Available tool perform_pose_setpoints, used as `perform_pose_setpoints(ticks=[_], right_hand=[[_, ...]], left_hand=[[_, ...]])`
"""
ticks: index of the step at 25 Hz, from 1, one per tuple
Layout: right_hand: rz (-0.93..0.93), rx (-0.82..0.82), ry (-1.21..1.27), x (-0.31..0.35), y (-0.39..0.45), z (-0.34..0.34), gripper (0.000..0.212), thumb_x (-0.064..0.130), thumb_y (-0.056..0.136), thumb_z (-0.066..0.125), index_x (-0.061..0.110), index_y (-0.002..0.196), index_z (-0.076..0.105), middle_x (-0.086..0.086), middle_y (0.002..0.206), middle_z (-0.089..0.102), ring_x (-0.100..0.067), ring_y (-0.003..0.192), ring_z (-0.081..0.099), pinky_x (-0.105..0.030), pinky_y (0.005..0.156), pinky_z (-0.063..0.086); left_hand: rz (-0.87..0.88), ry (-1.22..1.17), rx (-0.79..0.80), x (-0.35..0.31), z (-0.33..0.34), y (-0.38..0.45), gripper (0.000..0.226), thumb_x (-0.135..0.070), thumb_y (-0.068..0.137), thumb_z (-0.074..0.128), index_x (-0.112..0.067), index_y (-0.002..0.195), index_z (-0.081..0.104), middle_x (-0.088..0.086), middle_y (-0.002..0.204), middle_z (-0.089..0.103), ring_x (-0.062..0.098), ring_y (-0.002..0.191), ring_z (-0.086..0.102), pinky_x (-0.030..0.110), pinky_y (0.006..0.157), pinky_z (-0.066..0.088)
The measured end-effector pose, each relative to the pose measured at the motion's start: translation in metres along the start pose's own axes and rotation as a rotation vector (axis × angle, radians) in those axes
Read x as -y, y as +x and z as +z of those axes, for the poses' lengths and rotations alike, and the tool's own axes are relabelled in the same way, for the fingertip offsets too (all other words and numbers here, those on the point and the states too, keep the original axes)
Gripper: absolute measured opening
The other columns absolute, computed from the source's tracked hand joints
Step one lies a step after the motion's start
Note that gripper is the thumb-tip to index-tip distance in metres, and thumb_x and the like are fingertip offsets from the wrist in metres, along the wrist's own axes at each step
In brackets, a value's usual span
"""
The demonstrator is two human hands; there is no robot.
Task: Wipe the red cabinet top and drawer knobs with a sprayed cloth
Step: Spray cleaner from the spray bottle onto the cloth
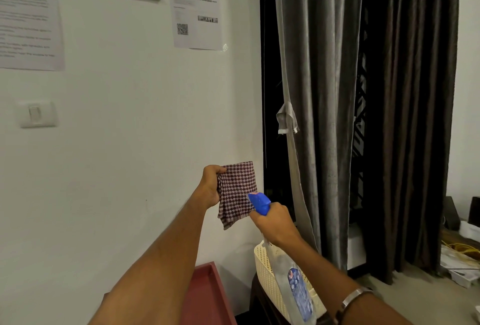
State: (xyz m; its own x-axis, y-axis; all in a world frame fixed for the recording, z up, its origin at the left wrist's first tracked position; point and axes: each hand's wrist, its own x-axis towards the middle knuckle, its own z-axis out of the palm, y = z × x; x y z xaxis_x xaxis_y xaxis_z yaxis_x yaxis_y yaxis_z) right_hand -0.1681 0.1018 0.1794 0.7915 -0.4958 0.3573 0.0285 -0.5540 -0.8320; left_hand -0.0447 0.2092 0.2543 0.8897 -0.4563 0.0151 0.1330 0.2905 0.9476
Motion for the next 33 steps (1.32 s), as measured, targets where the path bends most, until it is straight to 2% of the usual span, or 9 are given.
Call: perform_pose_setpoints(ticks=[3,7,16,19,25,28,33], right_hand=[[0.014,-0.040,0.022,0.000,0.001,-0.007,0.016,0.022,0.085,0.061,0.020,0.076,0.048,0.000,0.064,0.047,-0.010,0.055,0.047,-0.017,0.052,0.042],[0.045,-0.089,0.034,-0.003,0.004,-0.019,0.012,0.020,0.086,0.060,0.012,0.082,0.052,-0.003,0.065,0.047,-0.011,0.055,0.045,-0.018,0.052,0.040],[0.011,-0.066,-0.008,-0.005,0.002,-0.024,0.013,0.020,0.085,0.061,0.011,0.086,0.053,-0.001,0.064,0.047,-0.009,0.054,0.046,-0.016,0.052,0.040],[-0.007,-0.058,0.009,0.006,0.003,-0.017,0.014,0.024,0.085,0.061,0.013,0.086,0.053,0.000,0.066,0.048,-0.009,0.056,0.048,-0.017,0.052,0.041],[-0.050,0.010,0.014,0.016,-0.001,-0.002,0.018,0.024,0.084,0.061,0.023,0.073,0.047,0.001,0.063,0.045,-0.010,0.055,0.046,-0.018,0.053,0.043],[-0.053,0.055,0.006,0.011,-0.006,0.007,0.016,0.024,0.083,0.061,0.022,0.073,0.048,-0.001,0.064,0.046,-0.013,0.058,0.047,-0.022,0.056,0.045],[-0.001,0.029,-0.007,-0.002,-0.005,0.008,0.013,0.024,0.083,0.062,0.020,0.080,0.050,0.000,0.065,0.047,-0.011,0.056,0.048,-0.019,0.054,0.044]], left_hand=[[0.008,0.010,0.005,-0.002,-0.001,-0.001,0.024,-0.015,0.089,0.040,-0.005,0.082,0.060,0.012,0.081,0.066,0.026,0.075,0.061,0.037,0.071,0.051],[-0.005,0.018,0.009,-0.001,-0.002,0.001,0.022,-0.015,0.088,0.040,-0.006,0.083,0.059,0.012,0.083,0.065,0.026,0.076,0.060,0.037,0.070,0.051],[-0.014,0.055,0.013,0.007,-0.003,0.010,0.023,-0.016,0.086,0.040,-0.006,0.086,0.060,0.013,0.086,0.066,0.027,0.080,0.061,0.040,0.079,0.050],[-0.025,0.062,0.019,0.013,0.001,0.010,0.025,-0.017,0.087,0.040,-0.005,0.086,0.062,0.014,0.084,0.067,0.028,0.078,0.062,0.039,0.077,0.051],[-0.031,0.069,0.018,0.014,0.005,0.011,0.026,-0.018,0.086,0.041,-0.004,0.083,0.063,0.014,0.081,0.067,0.027,0.073,0.062,0.035,0.071,0.051],[-0.022,0.057,0.019,0.013,0.004,0.011,0.025,-0.016,0.086,0.041,-0.004,0.079,0.062,0.013,0.077,0.066,0.026,0.070,0.061,0.035,0.069,0.050],[-0.016,0.056,0.019,0.013,0.003,0.012,0.025,-0.016,0.086,0.041,-0.005,0.083,0.063,0.014,0.081,0.067,0.027,0.074,0.062,0.038,0.072,0.051]])
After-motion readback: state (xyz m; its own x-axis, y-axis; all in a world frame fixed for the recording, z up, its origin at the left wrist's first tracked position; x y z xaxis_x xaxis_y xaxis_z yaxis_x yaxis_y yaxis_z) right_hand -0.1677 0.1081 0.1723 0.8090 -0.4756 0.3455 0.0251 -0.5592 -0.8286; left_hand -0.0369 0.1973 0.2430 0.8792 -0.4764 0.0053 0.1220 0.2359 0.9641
